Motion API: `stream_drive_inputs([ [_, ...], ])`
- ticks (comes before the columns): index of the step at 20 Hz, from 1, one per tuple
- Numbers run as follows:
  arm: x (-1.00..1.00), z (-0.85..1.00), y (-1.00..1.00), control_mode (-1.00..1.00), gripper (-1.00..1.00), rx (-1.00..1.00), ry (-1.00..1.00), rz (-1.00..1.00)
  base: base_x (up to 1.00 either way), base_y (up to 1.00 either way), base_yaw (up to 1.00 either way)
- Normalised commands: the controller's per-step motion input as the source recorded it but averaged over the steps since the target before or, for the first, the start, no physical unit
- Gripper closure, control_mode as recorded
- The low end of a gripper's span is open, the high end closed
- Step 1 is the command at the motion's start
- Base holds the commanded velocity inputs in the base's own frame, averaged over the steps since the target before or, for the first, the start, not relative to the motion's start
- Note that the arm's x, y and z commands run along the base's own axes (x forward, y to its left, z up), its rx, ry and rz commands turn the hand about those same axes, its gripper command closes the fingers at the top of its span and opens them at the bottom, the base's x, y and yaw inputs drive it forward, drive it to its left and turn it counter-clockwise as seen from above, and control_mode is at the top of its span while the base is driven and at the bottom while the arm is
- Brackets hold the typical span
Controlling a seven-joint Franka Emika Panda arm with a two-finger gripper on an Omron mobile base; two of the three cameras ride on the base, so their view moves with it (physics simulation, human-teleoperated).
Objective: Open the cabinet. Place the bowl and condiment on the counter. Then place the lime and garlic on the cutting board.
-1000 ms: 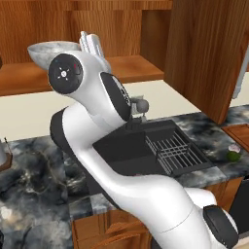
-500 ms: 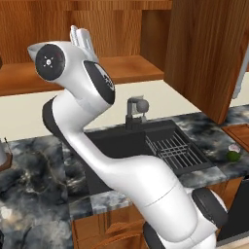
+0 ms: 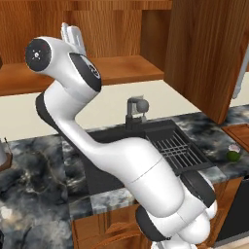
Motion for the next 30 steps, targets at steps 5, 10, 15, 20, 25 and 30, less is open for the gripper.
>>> stream_drive_inputs([
  [5, 0.42, 0.00, 0.25, -1.00, -1.00, 0.02, 0.00, 0.00, 0.00, 0.00, 0.00],
  [10, 0.39, 0.00, 0.24, -1.00, -1.00, 0.03, 0.00, 0.00, 0.00, 0.00, 0.00],
  [15, 0.38, 0.00, 0.20, -1.00, -1.00, 0.04, 0.00, 0.00, 0.00, 0.00, 0.00],
  [20, 0.34, 0.00, 0.25, -1.00, -1.00, 0.04, 0.00, 0.00, 0.00, 0.00, 0.00],
  [25, 0.32, -0.01, 0.28, -1.00, -1.00, 0.05, 0.00, 0.00, 0.00, 0.00, 0.00],
  [30, 0.30, -0.07, 0.27, -1.00, -1.00, 0.04, 0.00, 0.00, 0.00, 0.00, 0.00],
])
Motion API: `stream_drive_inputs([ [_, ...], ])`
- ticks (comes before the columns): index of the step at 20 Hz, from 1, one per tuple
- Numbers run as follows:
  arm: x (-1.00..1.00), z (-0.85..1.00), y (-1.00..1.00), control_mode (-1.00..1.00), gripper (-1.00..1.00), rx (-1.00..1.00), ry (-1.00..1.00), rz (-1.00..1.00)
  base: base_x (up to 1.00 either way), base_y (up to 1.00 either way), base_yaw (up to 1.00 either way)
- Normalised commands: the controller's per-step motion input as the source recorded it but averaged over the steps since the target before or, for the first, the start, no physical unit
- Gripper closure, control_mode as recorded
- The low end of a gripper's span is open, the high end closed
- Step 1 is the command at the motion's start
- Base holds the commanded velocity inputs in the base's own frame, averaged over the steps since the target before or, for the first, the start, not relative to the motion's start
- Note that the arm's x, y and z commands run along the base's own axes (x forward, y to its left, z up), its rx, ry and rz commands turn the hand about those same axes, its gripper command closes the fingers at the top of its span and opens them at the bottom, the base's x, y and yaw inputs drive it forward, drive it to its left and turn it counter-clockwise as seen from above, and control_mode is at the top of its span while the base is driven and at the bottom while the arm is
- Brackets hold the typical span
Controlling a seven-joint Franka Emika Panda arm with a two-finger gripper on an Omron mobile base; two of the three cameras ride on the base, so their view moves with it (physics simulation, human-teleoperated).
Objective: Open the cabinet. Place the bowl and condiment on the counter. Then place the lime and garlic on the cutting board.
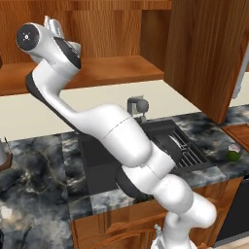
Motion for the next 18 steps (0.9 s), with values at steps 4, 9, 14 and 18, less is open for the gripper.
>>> stream_drive_inputs([
  [4, 0.28, -0.13, 0.27, -1.00, -1.00, 0.03, 0.00, 0.00, 0.00, 0.00, 0.00],
  [9, 0.34, -0.06, 0.23, -1.00, -1.00, 0.04, 0.00, 0.00, 0.00, 0.00, 0.00],
  [14, 0.33, 0.00, 0.12, -1.00, -1.00, 0.05, 0.00, 0.00, 0.00, 0.00, 0.00],
  [18, 0.27, 0.00, 0.11, -1.00, -1.00, 0.03, 0.00, 0.00, 0.00, 0.00, 0.00],
])
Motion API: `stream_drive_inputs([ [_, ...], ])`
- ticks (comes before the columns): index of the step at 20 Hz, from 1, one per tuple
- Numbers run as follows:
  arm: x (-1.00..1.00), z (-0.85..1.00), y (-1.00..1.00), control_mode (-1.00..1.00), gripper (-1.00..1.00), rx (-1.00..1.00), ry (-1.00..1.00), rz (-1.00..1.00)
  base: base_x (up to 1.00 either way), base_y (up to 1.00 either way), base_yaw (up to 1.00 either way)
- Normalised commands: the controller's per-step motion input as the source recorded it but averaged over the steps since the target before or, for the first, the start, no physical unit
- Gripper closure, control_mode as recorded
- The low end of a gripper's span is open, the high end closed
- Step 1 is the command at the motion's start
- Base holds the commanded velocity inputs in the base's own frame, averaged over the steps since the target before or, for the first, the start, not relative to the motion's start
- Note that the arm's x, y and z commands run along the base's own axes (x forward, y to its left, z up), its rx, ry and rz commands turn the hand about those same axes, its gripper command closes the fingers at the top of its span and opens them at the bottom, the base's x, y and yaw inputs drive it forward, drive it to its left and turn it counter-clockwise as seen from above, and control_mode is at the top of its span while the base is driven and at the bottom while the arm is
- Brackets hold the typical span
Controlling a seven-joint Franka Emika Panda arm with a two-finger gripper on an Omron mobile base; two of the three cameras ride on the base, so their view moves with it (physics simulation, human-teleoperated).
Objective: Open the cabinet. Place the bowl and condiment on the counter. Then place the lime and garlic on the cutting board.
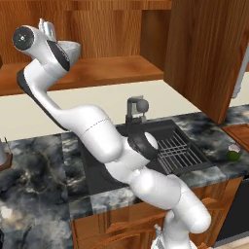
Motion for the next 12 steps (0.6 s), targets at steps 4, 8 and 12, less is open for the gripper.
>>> stream_drive_inputs([
  [4, 0.19, -0.06, 0.18, -1.00, -1.00, 0.01, 0.02, 0.00, 0.00, 0.00, 0.00],
  [8, 0.00, -0.10, 0.10, -1.00, -1.00, 0.00, 0.07, 0.00, 0.00, 0.00, 0.00],
  [12, 0.00, -0.26, 0.00, -1.00, -1.00, 0.00, 0.03, 0.00, 0.00, 0.00, 0.00],
])
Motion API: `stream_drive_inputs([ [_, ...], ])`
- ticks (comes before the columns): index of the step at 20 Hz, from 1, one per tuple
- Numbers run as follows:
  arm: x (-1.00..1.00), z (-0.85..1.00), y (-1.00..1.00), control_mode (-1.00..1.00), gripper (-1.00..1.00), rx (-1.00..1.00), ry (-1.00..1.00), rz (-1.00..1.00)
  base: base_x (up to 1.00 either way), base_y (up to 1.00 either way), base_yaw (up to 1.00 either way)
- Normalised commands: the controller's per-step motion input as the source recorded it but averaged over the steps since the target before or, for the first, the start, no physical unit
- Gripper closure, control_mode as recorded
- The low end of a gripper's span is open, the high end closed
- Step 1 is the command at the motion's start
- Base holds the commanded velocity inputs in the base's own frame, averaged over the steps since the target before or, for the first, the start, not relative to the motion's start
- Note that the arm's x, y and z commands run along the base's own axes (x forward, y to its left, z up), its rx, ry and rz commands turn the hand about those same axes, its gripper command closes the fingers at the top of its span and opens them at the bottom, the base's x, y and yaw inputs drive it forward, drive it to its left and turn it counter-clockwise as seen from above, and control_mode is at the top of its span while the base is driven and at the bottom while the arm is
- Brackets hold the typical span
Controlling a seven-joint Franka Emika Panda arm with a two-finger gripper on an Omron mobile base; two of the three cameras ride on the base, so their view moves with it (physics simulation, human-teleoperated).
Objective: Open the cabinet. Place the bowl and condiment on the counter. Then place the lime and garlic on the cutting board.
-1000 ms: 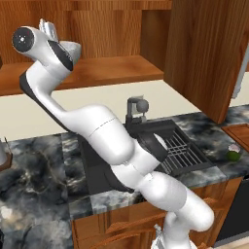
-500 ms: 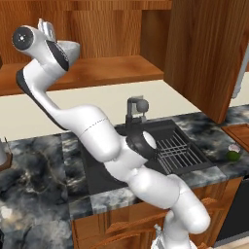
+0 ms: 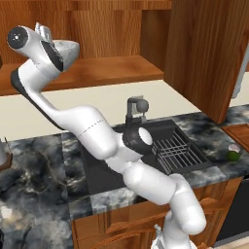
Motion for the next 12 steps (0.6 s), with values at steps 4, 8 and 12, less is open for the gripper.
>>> stream_drive_inputs([
  [4, 0.00, -0.29, 0.00, -1.00, -1.00, 0.00, 0.00, 0.00, 0.00, 0.00, 0.00],
  [8, 0.00, -0.26, 0.00, -1.00, 1.00, 0.00, 0.00, 0.00, 0.00, 0.00, 0.00],
  [12, -0.02, -0.20, 0.00, -1.00, 1.00, 0.03, 0.00, 0.00, 0.00, 0.00, 0.00],
])
